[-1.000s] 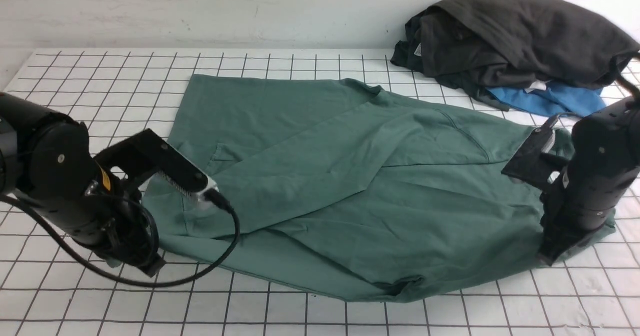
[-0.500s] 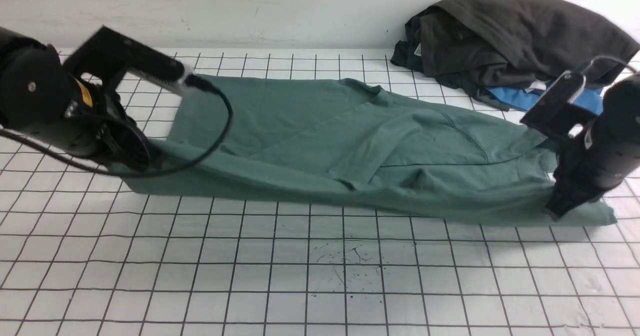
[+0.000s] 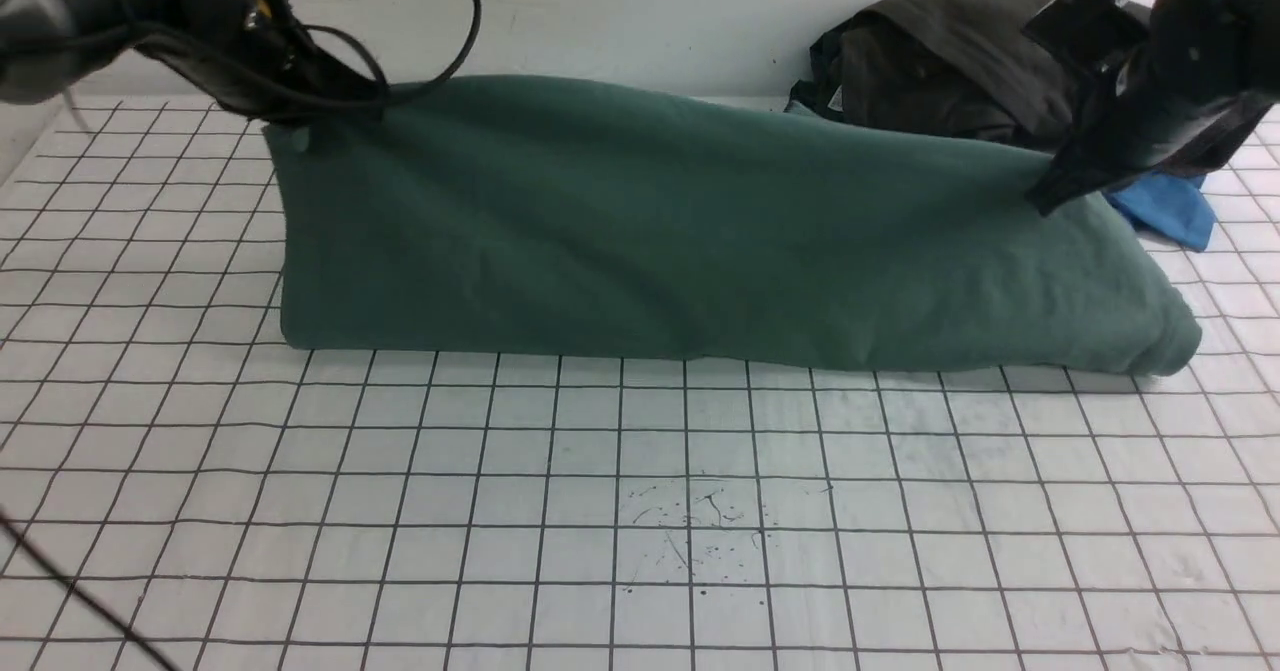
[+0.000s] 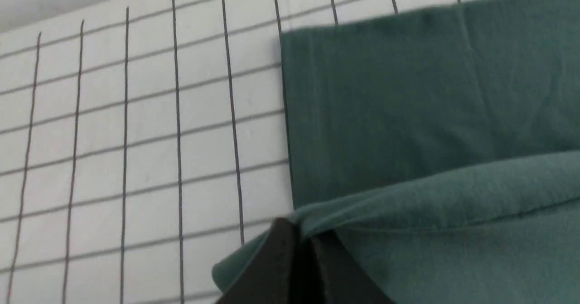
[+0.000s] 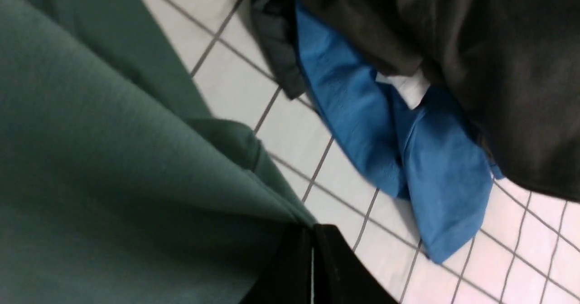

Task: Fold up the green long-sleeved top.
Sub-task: Use both arms to drag the lower edge of the fabric forward and fold it over the upper edge

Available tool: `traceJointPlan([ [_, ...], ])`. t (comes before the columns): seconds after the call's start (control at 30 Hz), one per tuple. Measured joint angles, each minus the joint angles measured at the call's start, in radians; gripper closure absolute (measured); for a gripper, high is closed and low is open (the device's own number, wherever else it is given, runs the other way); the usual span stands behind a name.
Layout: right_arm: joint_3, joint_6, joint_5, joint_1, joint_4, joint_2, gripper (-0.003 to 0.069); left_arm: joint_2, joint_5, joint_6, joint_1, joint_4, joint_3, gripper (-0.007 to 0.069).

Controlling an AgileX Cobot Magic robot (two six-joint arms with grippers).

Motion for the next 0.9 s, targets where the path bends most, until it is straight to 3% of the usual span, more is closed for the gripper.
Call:
traceJointPlan([
  [0.2,-0.174,0.076,0.005,-0.012,0.072,0.185,0.0643,0.299,0.020,0.000,0.001,0.000,-0.365,0.0589],
  [0.33,-0.257,0.131,0.004,-0.015,0.102,0.256,0.0495,0.495,0.068,-0.017,0.003,0.001,-0.583,0.0389],
  [0.37,-0.259,0.131,0.004,-0.015,0.103,0.256,0.0487,0.500,0.070,-0.017,0.004,0.001,-0.589,0.0378],
  [0.43,-0.304,0.173,0.051,-0.015,0.105,0.255,0.0383,0.528,0.102,-0.025,0.012,0.001,-0.645,0.0232],
  [0.57,-0.402,0.194,0.183,-0.015,0.125,0.235,0.0301,0.511,0.211,-0.040,0.022,-0.020,-0.707,0.0127],
  [0.63,-0.449,0.174,0.280,-0.015,0.162,0.221,0.0302,0.492,0.307,-0.040,0.027,-0.055,-0.738,0.0123],
  [0.77,-0.486,0.082,0.409,-0.015,0.307,0.211,0.0389,0.467,0.482,0.045,0.029,-0.158,-0.770,0.0197],
  [0.9,-0.486,-0.007,0.434,-0.015,0.531,0.285,0.0580,0.512,0.560,0.205,0.016,-0.314,-0.773,0.0407],
])
